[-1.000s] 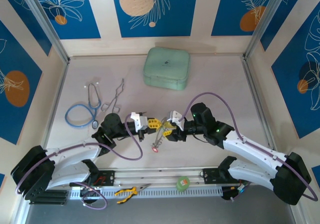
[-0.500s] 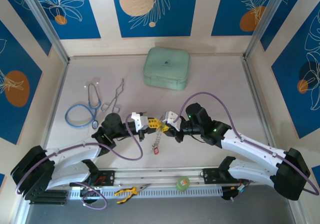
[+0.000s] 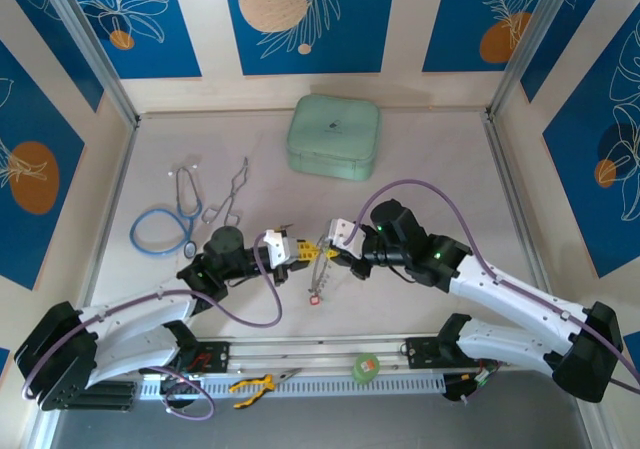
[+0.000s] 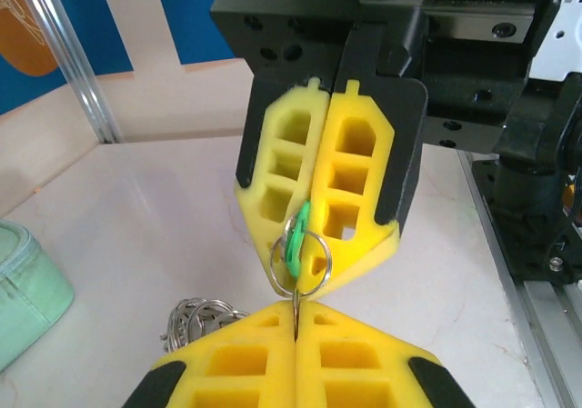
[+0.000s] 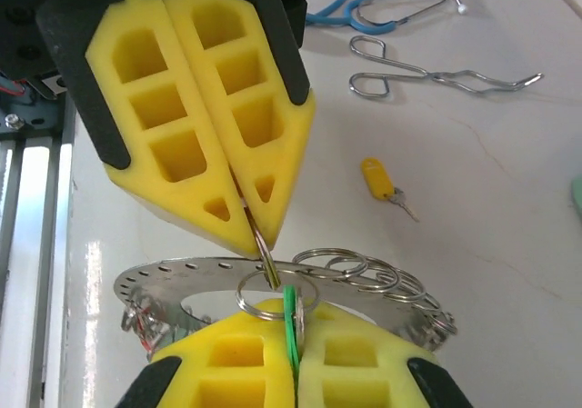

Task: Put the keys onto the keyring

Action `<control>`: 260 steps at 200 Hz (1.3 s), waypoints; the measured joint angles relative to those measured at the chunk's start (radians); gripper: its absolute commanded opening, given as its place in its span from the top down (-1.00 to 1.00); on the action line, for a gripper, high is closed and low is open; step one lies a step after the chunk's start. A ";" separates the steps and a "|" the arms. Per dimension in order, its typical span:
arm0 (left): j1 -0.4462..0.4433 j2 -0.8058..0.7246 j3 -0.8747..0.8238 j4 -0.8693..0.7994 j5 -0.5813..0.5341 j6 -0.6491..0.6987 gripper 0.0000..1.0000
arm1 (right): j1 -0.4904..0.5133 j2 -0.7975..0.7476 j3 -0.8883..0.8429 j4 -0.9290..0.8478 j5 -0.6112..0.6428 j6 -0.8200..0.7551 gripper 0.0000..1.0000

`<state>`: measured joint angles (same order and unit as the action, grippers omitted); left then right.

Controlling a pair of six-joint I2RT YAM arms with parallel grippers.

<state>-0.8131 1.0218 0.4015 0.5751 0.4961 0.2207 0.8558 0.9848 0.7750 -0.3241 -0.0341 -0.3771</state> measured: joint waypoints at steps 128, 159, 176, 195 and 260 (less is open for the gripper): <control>-0.001 -0.137 -0.081 0.016 -0.494 -0.058 -0.94 | 0.024 0.155 0.064 0.036 0.040 -0.039 1.00; 0.001 -0.275 -0.085 0.035 -0.769 -0.087 -0.96 | 0.060 0.263 0.111 0.119 0.024 -0.002 1.00; 0.002 -0.331 -0.082 0.037 -0.879 -0.097 -0.95 | 0.079 0.297 0.123 0.180 0.018 0.040 1.00; 0.002 -0.367 -0.072 0.035 -0.970 -0.116 -0.94 | 0.090 0.318 0.123 0.236 0.015 0.107 1.00; 0.002 -0.331 0.013 -0.070 -1.089 -0.179 -0.95 | 0.067 0.337 0.074 0.207 0.089 0.199 1.00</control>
<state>-0.8108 0.6910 0.4141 0.5049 -0.5930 0.0414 0.9226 1.3220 0.8486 -0.1173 0.0544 -0.1783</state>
